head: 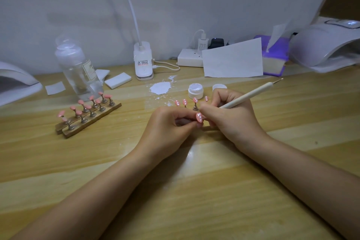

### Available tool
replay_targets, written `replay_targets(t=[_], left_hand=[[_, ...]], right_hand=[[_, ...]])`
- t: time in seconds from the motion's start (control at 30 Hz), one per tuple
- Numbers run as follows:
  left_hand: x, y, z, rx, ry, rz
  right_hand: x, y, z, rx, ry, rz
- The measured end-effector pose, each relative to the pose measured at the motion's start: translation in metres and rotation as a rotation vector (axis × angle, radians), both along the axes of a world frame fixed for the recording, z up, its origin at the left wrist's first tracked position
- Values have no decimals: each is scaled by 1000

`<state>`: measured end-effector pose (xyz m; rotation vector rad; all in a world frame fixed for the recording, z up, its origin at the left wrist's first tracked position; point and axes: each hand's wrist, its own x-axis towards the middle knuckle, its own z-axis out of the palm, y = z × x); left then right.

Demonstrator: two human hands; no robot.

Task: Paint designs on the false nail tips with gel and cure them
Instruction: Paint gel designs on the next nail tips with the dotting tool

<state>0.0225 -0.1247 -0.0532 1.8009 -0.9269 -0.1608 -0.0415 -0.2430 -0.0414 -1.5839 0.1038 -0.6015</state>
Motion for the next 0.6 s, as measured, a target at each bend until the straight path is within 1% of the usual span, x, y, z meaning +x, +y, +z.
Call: replay_targets(t=[0.6], left_hand=[[-1,0,1,20,-3,-4]], right_hand=[[1,2,1,25,14,7]])
